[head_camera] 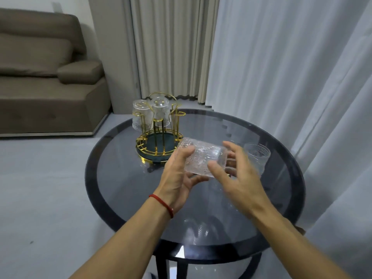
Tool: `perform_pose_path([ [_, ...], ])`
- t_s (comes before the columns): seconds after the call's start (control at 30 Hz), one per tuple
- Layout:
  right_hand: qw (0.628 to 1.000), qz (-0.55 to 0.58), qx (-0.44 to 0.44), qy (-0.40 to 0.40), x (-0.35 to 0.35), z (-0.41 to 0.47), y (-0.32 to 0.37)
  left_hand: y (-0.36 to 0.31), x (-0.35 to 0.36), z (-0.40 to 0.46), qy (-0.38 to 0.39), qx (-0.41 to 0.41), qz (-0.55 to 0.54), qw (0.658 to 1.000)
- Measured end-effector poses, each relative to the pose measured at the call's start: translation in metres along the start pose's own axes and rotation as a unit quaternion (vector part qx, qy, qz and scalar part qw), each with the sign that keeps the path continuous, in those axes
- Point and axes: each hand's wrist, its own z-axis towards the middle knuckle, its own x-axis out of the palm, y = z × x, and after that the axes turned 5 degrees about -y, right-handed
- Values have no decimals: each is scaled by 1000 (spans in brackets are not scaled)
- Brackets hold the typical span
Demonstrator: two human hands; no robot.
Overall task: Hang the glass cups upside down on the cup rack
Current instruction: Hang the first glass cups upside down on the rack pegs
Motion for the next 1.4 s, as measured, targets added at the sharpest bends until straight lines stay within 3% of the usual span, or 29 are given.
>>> perform_pose_path([
  [0.13, 998, 40, 41, 21, 21, 17, 1, -3, -20, 13, -22, 19, 38, 999],
  [0.2, 999, -6, 26, -22, 26, 30, 2, -1, -37, 23, -90, 88, 210, 969],
  [0.23, 998, -25, 24, -53, 26, 38, 2, 2, -49, 29, -140, 136, 331, 923],
  [0.33, 991, 0, 51, -121, 21, 71, 3, 18, -92, 45, -215, 191, 652, 701],
  [0.37, 989, 14, 62, -134, 19, 86, 3, 23, -103, 49, -203, 189, 702, 656],
  [0.43, 984, 18, 80, -159, 14, 120, 4, 31, -116, 56, -160, 184, 748, 618],
  [0.67, 976, -113, 82, -169, 21, 235, 15, 41, -122, 69, -122, 142, 782, 595],
  [0.9, 992, -116, 48, -30, 56, 301, 34, 41, -120, 70, -126, 131, 782, 596],
  [1.1, 978, -196, 31, 58, 79, 320, 33, 42, -120, 70, -124, 134, 781, 598],
  [1.23, 967, -200, 36, 153, 83, 323, 25, 43, -120, 69, -128, 138, 778, 600],
  [1.4, 958, -197, 35, 208, 89, 325, 11, 43, -120, 69, -121, 132, 780, 600],
])
